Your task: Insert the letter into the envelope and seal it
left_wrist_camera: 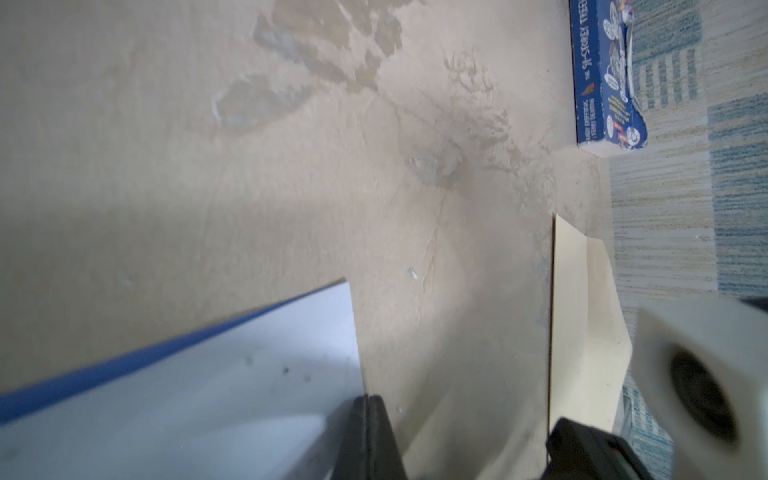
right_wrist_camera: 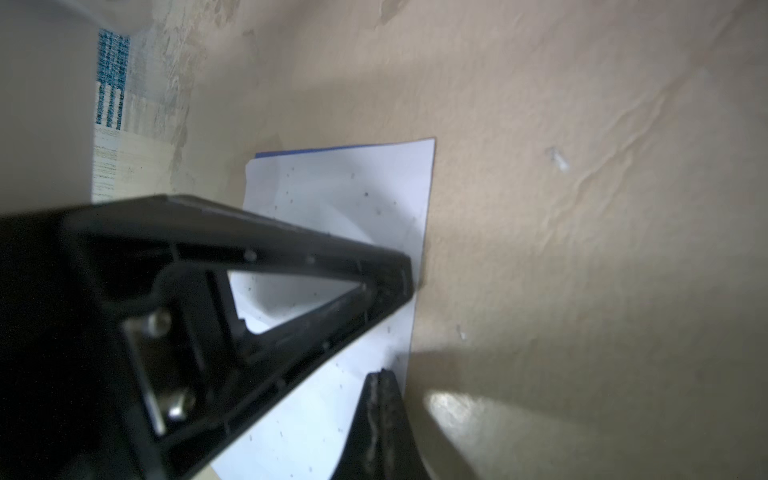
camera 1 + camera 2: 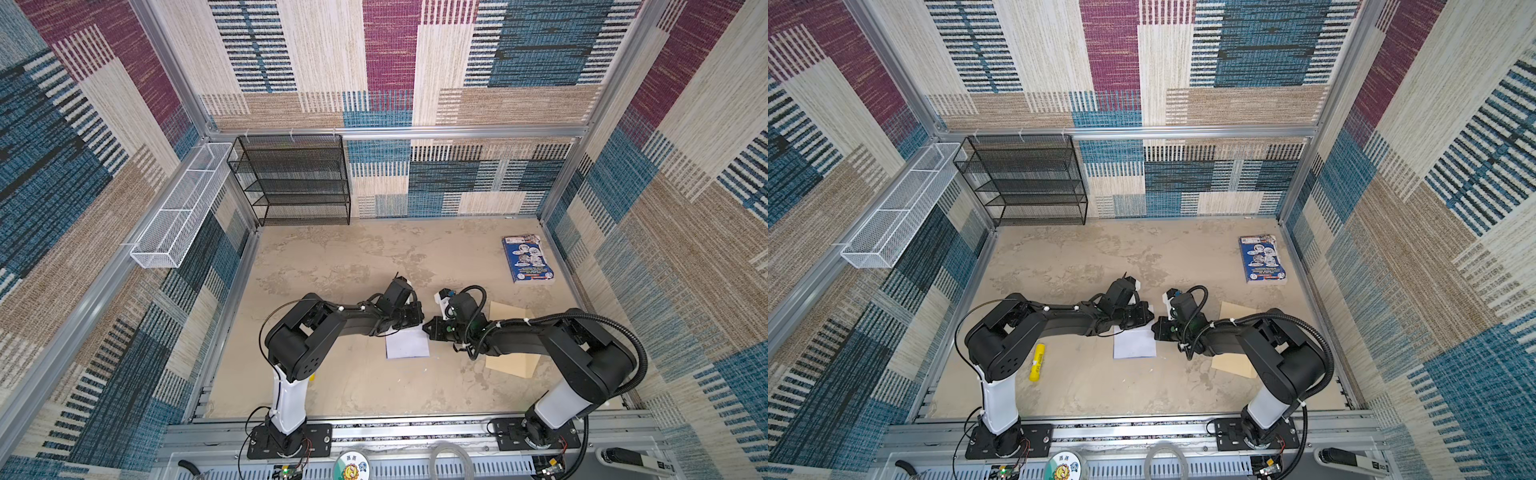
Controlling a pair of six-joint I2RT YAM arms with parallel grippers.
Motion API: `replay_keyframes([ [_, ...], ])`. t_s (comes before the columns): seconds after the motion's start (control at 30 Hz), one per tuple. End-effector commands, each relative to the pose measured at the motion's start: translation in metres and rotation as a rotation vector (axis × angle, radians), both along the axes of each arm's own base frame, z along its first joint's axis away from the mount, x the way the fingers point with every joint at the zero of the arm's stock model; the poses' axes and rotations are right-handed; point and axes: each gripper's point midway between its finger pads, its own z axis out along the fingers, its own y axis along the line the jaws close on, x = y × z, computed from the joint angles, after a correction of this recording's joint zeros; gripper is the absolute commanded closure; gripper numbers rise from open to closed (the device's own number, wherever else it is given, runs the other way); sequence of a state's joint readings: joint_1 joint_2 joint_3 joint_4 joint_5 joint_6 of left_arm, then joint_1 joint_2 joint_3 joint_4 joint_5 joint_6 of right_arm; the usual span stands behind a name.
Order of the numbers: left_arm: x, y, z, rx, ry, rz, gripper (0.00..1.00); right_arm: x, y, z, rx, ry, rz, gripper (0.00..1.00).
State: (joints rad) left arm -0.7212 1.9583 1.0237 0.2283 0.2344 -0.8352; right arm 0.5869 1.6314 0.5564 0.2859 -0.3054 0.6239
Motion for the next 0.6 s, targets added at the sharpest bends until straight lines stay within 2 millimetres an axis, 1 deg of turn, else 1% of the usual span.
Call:
replay_keyframes([
  [0.0,0.012,0.029,-0.017,0.107,0.009,0.077,1.00,-0.016,-0.013,-0.020,-0.077,0.085,-0.001,1.00],
  [0.1,0.028,0.037,-0.015,0.105,-0.009,0.105,1.00,-0.017,-0.013,-0.021,-0.076,0.088,0.001,1.00],
  [0.23,0.049,0.028,-0.013,0.080,-0.034,0.101,1.00,-0.018,-0.013,-0.022,-0.075,0.090,0.003,1.00],
  [0.3,0.060,0.027,-0.008,0.065,-0.055,0.117,1.00,-0.018,-0.013,-0.022,-0.074,0.090,0.002,1.00],
  [0.37,0.067,0.027,0.003,0.027,-0.075,0.137,1.00,-0.018,-0.013,-0.022,-0.074,0.090,0.005,1.00],
  [0.43,0.067,0.028,0.021,-0.010,-0.103,0.146,0.99,-0.018,-0.012,-0.021,-0.072,0.087,0.009,1.00],
  [0.5,0.060,0.026,0.041,-0.040,-0.130,0.125,0.91,-0.018,-0.012,-0.020,-0.072,0.085,0.010,1.00],
  [0.57,0.046,0.020,0.052,-0.066,-0.127,0.089,0.86,-0.018,-0.012,-0.020,-0.073,0.083,0.014,1.00],
])
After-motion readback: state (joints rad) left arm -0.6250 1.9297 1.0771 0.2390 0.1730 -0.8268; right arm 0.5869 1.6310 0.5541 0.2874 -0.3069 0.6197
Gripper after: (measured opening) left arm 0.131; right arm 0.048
